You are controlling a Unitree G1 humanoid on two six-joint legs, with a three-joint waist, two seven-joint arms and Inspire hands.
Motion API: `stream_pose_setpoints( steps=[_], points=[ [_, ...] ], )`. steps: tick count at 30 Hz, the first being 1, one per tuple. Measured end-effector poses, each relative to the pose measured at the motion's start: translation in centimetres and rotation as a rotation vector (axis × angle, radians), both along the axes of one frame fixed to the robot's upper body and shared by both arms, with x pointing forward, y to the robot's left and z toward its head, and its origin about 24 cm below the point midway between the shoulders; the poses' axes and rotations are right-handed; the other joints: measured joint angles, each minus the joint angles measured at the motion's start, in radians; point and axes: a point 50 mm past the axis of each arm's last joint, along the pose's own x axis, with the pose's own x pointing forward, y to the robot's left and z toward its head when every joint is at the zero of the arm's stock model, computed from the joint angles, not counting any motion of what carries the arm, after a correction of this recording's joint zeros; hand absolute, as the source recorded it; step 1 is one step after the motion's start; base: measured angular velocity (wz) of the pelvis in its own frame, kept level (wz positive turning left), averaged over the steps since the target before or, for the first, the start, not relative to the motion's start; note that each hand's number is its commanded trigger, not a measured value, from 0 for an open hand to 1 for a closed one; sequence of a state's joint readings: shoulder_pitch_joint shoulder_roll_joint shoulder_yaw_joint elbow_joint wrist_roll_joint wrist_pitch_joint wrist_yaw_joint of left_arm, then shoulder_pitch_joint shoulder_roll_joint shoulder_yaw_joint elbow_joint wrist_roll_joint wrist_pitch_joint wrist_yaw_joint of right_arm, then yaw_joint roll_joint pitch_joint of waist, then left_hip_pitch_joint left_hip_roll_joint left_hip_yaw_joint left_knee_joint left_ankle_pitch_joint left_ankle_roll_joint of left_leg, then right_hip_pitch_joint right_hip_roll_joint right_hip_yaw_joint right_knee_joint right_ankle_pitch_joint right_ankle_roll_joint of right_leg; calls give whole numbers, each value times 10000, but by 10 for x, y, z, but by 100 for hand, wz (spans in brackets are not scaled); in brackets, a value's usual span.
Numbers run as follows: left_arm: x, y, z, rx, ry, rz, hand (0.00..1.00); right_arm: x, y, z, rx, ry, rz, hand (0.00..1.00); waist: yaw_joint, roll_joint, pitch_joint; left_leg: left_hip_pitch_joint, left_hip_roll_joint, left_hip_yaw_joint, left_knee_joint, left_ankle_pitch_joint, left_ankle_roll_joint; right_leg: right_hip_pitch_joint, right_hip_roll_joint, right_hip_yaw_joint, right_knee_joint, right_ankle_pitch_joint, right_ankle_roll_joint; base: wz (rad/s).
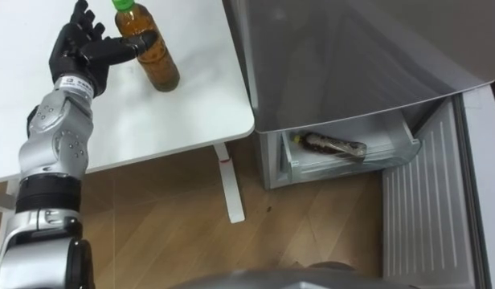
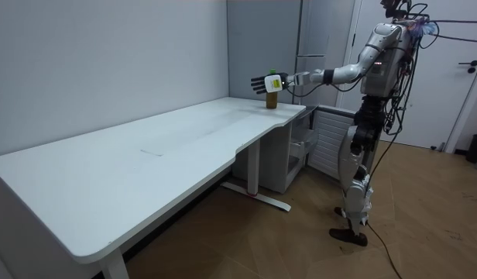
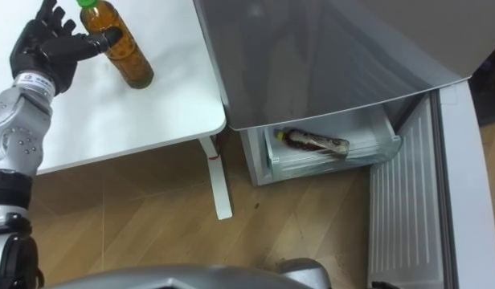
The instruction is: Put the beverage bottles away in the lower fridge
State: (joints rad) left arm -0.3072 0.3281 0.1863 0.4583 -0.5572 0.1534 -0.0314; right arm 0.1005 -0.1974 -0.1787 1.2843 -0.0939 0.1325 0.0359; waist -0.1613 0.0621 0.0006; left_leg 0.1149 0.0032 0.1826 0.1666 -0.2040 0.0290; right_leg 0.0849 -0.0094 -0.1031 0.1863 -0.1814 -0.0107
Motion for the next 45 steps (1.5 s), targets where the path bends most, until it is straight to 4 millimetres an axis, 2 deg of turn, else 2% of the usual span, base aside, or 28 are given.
stream_pose_setpoints(
  steps=[16,21,35,36,37,38,39,45],
  points=[
    [1,-2,0,-85,51,-278,0,1,-1,0,-67,107,325,0,-218,113,52,-20,6,79,-24,-2,-3,-49,39,144,1,0,0,0],
    [2,-3,0,-136,24,-500,0,0,-1,0,-55,227,269,0,-272,200,5,-151,8,97,-7,-3,-7,-190,44,164,24,3,-6,0],
    [3,-6,-3,-302,237,-936,0,1,-1,0,14,222,341,0,-261,171,26,-156,0,123,11,-3,-7,-185,30,173,-3,3,-6,0],
    [3,-6,-3,-311,251,-958,12,1,-1,0,13,223,328,0,-267,170,27,-156,0,123,12,-3,-7,-181,28,170,-4,3,-6,0],
    [3,-6,-4,-317,263,-971,57,1,-1,0,11,233,324,0,-269,169,27,-156,0,123,12,-3,-7,-180,28,169,-4,3,-6,0],
    [3,-6,-4,-331,286,-999,73,0,-1,0,13,295,303,0,-270,169,27,-156,0,123,12,-3,-7,-180,28,169,-4,3,-6,0],
    [2,-6,-4,-354,329,-1042,100,0,-1,0,11,330,299,0,-269,169,27,-156,1,123,12,-3,-7,-179,28,170,-4,3,-6,0],
    [2,-7,-5,-391,407,-1157,100,-1,-1,0,14,411,290,0,-265,167,28,-157,2,124,15,-3,-7,-181,24,170,-2,3,-6,0]
  ],
)
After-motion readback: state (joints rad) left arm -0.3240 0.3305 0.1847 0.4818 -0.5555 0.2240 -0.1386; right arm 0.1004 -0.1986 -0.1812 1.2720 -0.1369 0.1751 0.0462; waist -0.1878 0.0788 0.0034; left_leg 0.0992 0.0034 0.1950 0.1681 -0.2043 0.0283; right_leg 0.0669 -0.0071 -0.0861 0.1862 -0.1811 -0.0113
